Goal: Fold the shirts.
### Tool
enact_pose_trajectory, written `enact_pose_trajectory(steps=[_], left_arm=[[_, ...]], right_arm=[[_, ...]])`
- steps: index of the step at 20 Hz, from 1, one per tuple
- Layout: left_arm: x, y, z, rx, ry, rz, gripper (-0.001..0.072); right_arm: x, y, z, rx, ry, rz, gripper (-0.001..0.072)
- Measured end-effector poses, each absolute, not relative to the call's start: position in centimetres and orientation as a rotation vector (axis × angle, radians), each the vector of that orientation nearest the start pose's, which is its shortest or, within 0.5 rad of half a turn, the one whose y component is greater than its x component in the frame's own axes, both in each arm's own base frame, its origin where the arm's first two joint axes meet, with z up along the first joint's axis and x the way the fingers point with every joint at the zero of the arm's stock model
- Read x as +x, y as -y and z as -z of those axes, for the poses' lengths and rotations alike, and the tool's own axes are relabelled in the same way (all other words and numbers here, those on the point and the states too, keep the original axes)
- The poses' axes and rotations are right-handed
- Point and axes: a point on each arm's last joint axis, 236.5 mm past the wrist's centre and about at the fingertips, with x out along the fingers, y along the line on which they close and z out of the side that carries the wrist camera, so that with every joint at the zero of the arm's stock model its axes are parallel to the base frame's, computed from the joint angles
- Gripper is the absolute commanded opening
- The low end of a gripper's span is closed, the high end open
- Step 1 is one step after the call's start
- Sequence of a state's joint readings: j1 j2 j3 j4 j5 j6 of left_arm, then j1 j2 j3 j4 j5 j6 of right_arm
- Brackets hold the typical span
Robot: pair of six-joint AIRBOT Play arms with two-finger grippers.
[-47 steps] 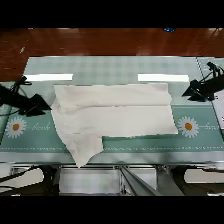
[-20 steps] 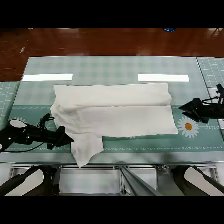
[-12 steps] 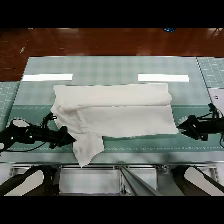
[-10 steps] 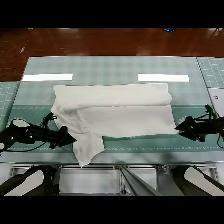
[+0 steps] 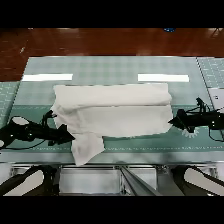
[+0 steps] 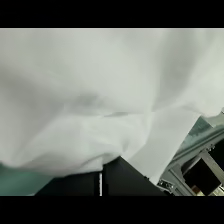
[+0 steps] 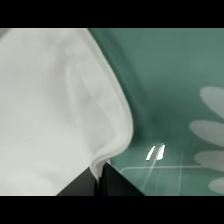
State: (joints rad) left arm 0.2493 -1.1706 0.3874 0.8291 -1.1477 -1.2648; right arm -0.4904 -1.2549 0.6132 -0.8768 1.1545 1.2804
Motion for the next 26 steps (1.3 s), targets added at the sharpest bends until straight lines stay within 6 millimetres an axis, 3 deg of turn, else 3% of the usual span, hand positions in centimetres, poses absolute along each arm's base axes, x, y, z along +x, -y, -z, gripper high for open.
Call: enact_pose_trajectory(steps=[2,6,9,12,18,22,23,24,25,26], left_arm=[[21.4,9.2,10.8,-0.791,-1.583,0.249,0.0027],[26.5,8.9,6.6,-0.776,-1.475,0.313,0.0027],[31.1,8.2,3.8,-0.771,-1.397,0.341,0.0027],[35.8,7.3,2.5,-0.789,-1.361,0.339,0.0027],[43.4,6.0,3.3,-0.820,-1.346,0.319,0.0027],[46.3,6.6,5.2,-0.813,-1.366,0.333,0.0027],[46.8,6.7,5.6,-0.813,-1.368,0.336,0.0029],[47.2,6.8,6.2,-0.812,-1.374,0.337,0.0118],[47.5,6.8,6.5,-0.813,-1.378,0.338,0.0437],[47.7,6.9,6.8,-0.814,-1.381,0.339,0.0500]], right_arm=[[27.6,-1.7,8.3,0.896,-1.423,-0.129,0.0018],[30.7,-0.9,5.1,0.839,-1.344,-0.183,0.0018],[33.8,-0.6,3.0,0.792,-1.291,-0.223,0.0018],[37.6,-0.6,1.8,0.761,-1.260,-0.248,0.0018],[44.5,-1.1,2.8,0.760,-1.256,-0.256,0.0018],[47.0,-1.5,4.9,0.775,-1.271,-0.241,0.0019],[47.5,-1.5,5.3,0.784,-1.267,-0.234,0.0063],[47.8,-1.5,5.8,0.791,-1.269,-0.226,0.0289],[48.1,-1.5,6.1,0.793,-1.267,-0.219,0.0410],[48.3,-1.4,6.1,0.794,-1.261,-0.216,0.0411]])
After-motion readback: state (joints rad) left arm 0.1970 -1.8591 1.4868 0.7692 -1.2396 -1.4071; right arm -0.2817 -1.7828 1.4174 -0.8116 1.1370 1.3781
